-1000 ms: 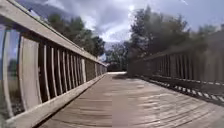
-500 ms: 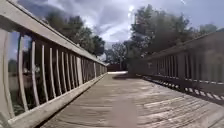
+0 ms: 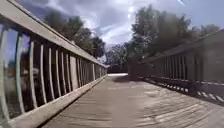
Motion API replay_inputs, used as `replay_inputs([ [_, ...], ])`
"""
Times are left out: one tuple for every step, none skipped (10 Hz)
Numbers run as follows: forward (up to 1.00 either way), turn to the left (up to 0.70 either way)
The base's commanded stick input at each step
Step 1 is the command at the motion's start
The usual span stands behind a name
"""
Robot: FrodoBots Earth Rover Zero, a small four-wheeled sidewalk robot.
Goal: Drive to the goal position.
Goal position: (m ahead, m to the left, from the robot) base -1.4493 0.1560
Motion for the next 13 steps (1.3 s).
replay_inputs([
  [0.70, 0.00],
  [0.70, 0.00],
  [0.70, 0.00],
  [0.70, 0.00],
  [0.70, 0.00],
  [0.70, -0.24],
  [0.70, -0.15],
  [0.70, 0.00],
  [0.70, 0.00],
  [0.70, 0.00],
  [0.70, 0.00],
  [0.70, 0.00],
  [0.70, 0.00],
])
